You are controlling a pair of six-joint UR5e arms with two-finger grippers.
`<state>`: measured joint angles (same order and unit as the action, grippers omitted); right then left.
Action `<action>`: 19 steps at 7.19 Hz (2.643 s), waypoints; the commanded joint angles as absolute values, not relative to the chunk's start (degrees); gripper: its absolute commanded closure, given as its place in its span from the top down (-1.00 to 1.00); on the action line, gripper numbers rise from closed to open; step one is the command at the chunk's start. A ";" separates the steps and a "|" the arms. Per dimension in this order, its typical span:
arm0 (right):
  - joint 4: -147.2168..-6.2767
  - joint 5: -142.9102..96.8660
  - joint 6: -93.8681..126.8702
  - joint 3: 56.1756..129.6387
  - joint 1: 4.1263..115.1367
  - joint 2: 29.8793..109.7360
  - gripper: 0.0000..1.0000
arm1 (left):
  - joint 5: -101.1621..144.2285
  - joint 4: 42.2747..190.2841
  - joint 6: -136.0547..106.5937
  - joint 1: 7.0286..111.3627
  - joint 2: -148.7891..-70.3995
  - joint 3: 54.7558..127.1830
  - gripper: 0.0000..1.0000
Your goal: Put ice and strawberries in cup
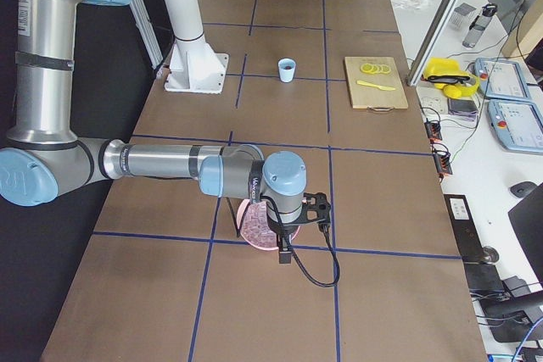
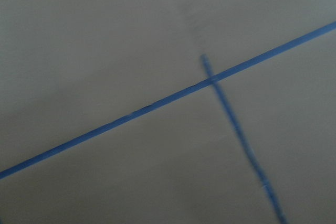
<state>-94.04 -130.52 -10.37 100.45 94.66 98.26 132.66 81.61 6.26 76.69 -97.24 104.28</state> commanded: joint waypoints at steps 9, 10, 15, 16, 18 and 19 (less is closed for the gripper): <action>-94.04 -130.61 -10.28 100.64 94.66 98.17 0.99 | 132.10 90.09 14.50 90.18 -84.81 96.68 1.00; -94.04 -130.61 -10.28 100.72 94.66 98.17 0.99 | 132.01 90.00 14.59 90.09 -84.90 96.59 1.00; -94.04 -130.69 -10.28 100.63 94.57 97.82 0.99 | 132.10 90.18 14.94 90.09 -84.81 97.65 1.00; -94.04 -130.69 -10.28 100.63 94.57 97.82 0.99 | 132.10 90.18 14.94 90.09 -84.81 97.73 1.00; -94.04 -130.69 -10.28 100.63 94.57 97.82 0.99 | 132.19 90.18 15.03 90.17 -84.81 97.82 1.00; -94.04 -130.69 -10.28 100.63 94.57 97.82 0.99 | 132.27 90.18 15.03 90.09 -84.73 97.82 1.00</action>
